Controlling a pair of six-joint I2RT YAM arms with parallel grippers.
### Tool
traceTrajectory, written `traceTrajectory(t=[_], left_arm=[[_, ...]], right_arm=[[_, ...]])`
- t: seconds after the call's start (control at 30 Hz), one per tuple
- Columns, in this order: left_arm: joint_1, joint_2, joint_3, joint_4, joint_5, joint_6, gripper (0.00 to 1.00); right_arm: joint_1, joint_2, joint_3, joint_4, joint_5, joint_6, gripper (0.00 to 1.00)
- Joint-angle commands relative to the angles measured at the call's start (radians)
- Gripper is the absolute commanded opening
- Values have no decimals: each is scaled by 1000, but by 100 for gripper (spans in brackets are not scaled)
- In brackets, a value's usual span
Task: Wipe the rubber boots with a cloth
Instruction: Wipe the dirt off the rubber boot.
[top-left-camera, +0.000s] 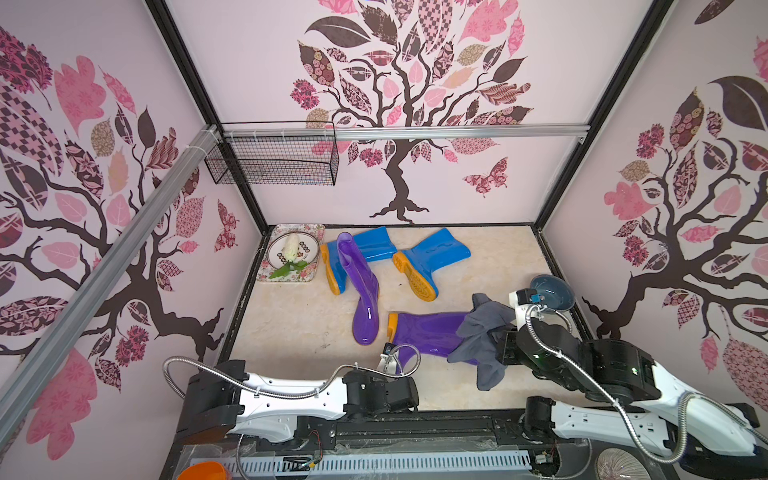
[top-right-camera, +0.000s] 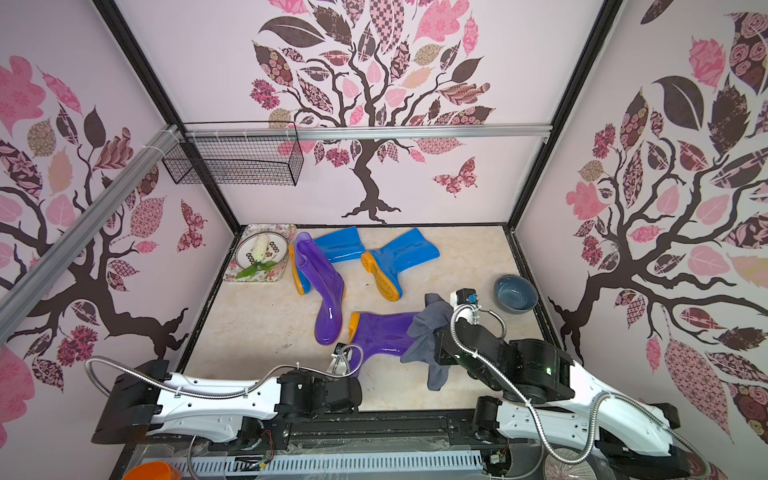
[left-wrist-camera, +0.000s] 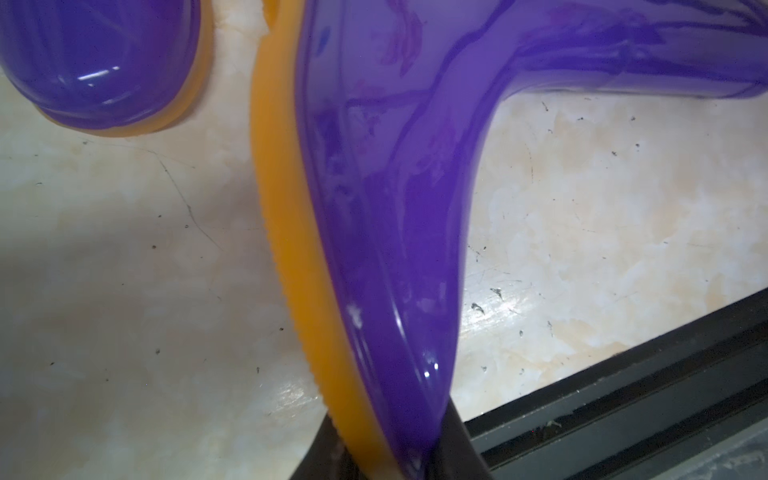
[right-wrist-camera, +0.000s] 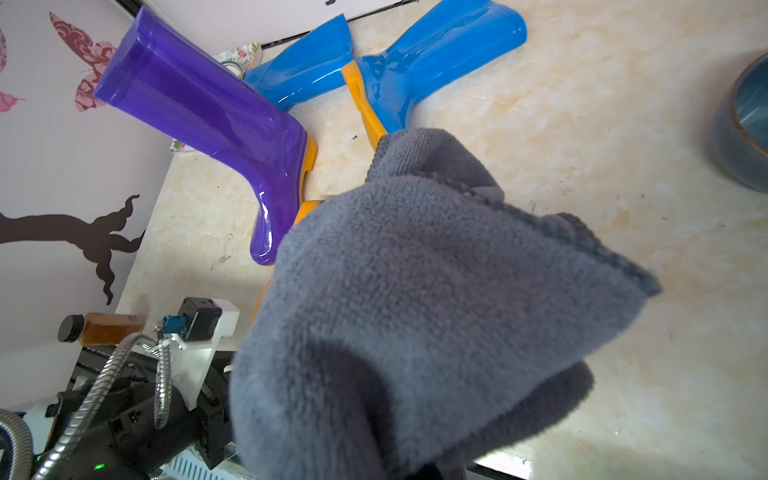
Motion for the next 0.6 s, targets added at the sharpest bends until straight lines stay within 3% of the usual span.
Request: traceTrajectory(t=[0.0, 0.2, 0.3, 0.47, 0.57], left_arm=[[-15, -61, -40, -40, 8, -24, 5], [-24, -142, -89, -80, 49, -80, 0], [-25, -179, -123, -83, 58, -98, 0], [-26, -223, -142, -134, 52, -109, 0], [-27, -250, -175, -136, 51, -116, 0]], right_arm=[[-1, 61, -32, 135, -118, -43, 0], [-2, 151, -232, 501, -327, -41, 0], [-30, 310, -264, 660, -417, -64, 0], [-264, 518, -326, 888, -634, -74, 0], [-329, 642, -267, 898, -619, -188, 0]])
